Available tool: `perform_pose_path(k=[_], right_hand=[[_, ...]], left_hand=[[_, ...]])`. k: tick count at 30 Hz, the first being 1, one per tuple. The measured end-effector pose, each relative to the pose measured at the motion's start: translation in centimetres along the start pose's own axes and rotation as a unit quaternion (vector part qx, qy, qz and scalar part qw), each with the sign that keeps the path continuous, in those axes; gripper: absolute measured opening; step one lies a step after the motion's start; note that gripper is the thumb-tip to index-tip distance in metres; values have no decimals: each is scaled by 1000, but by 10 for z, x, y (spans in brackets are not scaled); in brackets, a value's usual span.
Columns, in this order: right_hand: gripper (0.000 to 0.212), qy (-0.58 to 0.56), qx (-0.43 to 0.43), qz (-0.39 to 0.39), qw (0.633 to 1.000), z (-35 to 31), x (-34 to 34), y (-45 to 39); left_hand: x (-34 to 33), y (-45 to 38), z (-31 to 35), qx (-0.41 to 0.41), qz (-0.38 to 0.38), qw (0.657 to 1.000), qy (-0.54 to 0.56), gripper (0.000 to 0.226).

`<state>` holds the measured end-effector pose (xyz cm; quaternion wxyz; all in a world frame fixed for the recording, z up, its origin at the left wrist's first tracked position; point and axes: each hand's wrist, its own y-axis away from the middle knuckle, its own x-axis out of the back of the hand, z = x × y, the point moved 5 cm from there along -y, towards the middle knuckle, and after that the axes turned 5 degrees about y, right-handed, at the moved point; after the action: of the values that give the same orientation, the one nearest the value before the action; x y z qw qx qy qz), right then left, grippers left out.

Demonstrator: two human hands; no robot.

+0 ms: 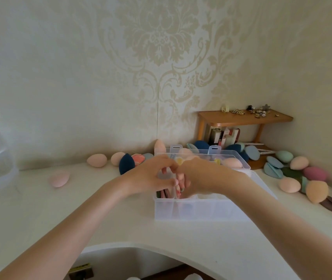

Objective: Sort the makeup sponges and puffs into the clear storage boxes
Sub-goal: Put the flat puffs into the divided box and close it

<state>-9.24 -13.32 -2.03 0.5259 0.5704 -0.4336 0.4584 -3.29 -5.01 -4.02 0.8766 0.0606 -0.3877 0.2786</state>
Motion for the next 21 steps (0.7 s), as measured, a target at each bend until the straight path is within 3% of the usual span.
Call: perform_pose_path(k=[3,8,14,16,21], right_hand=[[20,-47,-1,16,999,11,31,7],[31,-63,-145,150,976,74,59,-36],[40,-23,-199,39,979,102,6,-86],[45,-7,-211,48,976,105,1,-90],[32,-80,-181,259,945,91,42,-62]], left_hand=[[3,1,3,-9,-31,999,-1,16],[4,-4,7,-23,-83,996,-5,23],[3,-3,8,-13,-123,992,-35,29],[3,-3,8,-8,-132,990,-53,30],[-2,-2,8,-5,-153,982,-107,29]])
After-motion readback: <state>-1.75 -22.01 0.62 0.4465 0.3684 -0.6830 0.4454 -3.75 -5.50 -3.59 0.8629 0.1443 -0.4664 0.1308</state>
